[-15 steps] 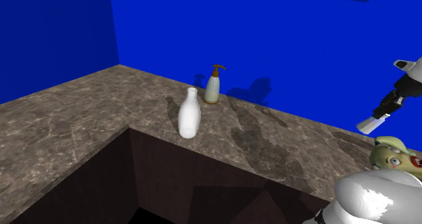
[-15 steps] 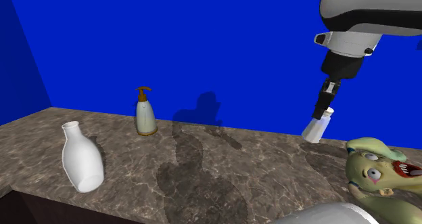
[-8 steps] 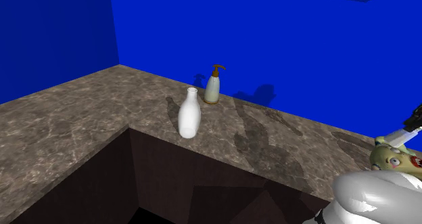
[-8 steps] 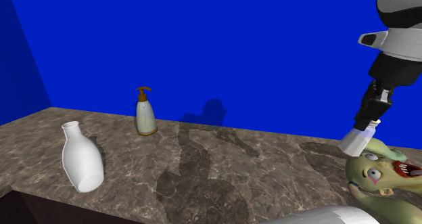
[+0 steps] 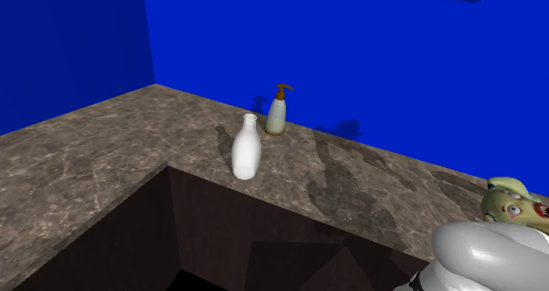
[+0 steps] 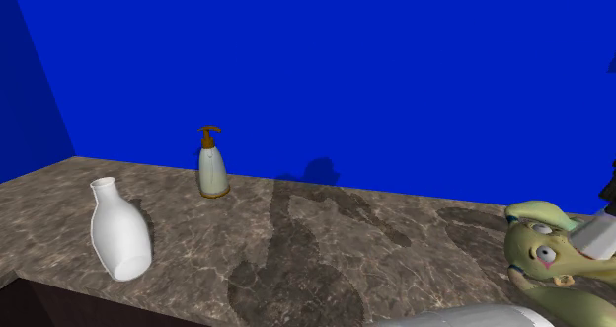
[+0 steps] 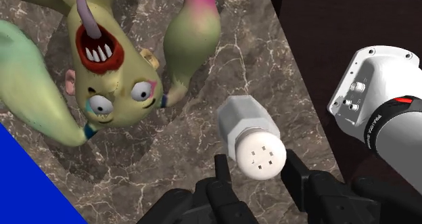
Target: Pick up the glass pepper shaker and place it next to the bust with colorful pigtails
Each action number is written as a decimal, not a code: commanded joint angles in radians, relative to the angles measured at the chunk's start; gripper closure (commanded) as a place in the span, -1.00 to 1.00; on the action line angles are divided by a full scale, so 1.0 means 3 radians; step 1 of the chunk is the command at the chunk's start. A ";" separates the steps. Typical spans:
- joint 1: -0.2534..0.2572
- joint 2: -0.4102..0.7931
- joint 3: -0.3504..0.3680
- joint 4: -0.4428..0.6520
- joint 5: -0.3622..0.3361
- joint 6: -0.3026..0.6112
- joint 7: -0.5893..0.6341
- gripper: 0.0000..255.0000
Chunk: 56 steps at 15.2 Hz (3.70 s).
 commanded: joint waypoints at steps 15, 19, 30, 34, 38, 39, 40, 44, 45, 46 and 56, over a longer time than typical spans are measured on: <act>-0.0192 -0.0299 -0.0367 -0.0567 -0.0369 0.0333 -0.0080 1.00; -0.0239 -0.0360 -0.0479 -0.0727 -0.0475 0.0443 -0.0078 1.00; -0.0364 -0.0478 -0.0840 -0.1119 -0.0808 0.0754 -0.0078 1.00; -0.0405 -0.0500 -0.0993 -0.1242 -0.0945 0.0871 -0.0079 1.00; -0.0440 -0.0512 -0.1157 -0.1354 -0.1092 0.0990 -0.0079 1.00; -0.0447 -0.0513 -0.1200 -0.1380 -0.1130 0.1021 -0.0078 1.00; -0.0455 -0.0513 -0.1244 -0.1405 -0.1169 0.1051 -0.0078 1.00; -0.0472 -0.0511 -0.1364 -0.1469 -0.1275 0.1133 -0.0076 1.00; -0.0472 -0.0511 -0.1364 -0.1469 -0.1275 0.1133 -0.0076 1.00; -0.0471 -0.0511 -0.1364 -0.1469 -0.1275 0.1133 -0.0076 1.00; -0.0472 -0.0511 -0.1364 -0.1469 -0.1275 0.1133 -0.0076 -1.00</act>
